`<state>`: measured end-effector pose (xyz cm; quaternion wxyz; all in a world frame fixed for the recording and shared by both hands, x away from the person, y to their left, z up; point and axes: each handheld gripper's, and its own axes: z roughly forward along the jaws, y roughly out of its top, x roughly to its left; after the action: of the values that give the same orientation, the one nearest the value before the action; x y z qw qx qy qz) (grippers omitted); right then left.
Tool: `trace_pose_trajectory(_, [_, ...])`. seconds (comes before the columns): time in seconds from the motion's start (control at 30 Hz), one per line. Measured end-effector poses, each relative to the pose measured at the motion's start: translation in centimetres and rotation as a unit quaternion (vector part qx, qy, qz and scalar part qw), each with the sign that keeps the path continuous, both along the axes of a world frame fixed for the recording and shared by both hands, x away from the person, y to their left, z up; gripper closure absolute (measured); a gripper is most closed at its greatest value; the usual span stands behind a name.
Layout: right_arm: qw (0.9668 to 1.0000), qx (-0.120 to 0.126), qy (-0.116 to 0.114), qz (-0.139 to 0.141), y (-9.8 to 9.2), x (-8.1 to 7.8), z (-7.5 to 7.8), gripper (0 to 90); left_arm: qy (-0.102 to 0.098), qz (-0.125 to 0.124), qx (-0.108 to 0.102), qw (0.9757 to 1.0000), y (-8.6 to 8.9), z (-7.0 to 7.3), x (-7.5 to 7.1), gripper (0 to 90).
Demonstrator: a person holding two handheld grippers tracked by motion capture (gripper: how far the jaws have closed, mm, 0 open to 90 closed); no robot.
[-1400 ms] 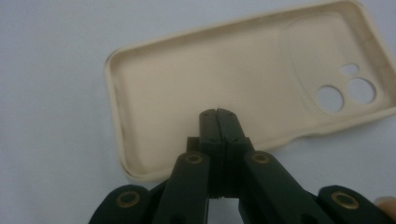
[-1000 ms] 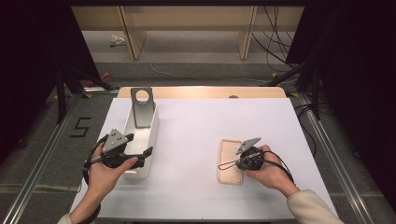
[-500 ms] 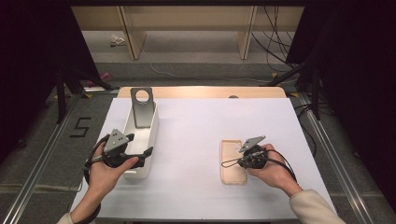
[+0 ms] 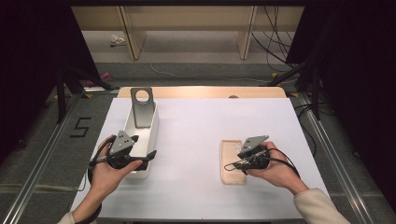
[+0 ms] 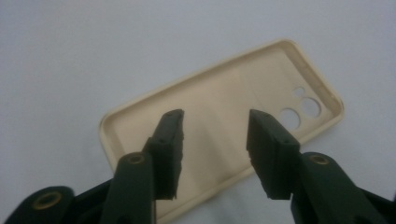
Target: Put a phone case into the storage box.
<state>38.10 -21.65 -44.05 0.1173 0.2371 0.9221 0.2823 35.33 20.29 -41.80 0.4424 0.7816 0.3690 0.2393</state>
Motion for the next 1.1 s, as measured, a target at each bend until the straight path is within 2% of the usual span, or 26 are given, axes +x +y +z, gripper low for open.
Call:
trace_pose_trajectory(0.17, [0.9993,-0.018,0.003,0.033,0.0,-0.4,-0.1,38.4,0.002,-0.001,0.001,1.0000,-0.3,0.0,0.1,15.1])
trace_pose_trajectory(0.43, [0.9991,-0.011,0.009,0.041,-0.2,-0.7,0.1,27.5,0.002,-0.005,0.003,1.0000,-0.5,0.0,0.1,15.1])
trace_pose_trajectory(0.57, [0.9991,-0.009,0.011,0.040,-0.1,-0.8,0.1,24.9,0.003,-0.004,0.004,1.0000,-0.5,0.0,0.1,15.1])
trace_pose_trajectory(0.73, [0.9986,-0.023,0.012,0.045,0.1,-0.8,0.0,23.8,0.003,-0.007,0.004,1.0000,-0.5,-0.2,0.0,15.1])
trace_pose_trajectory(0.93, [0.9966,-0.048,0.011,0.066,0.7,-1.0,0.1,24.3,0.003,-0.006,0.002,1.0000,-0.2,-0.2,-0.2,15.1])
trace_pose_trajectory(1.1, [0.9925,-0.083,0.011,0.089,1.3,-1.3,0.1,27.6,0.003,-0.008,0.002,1.0000,-0.3,-0.2,-0.2,15.1])
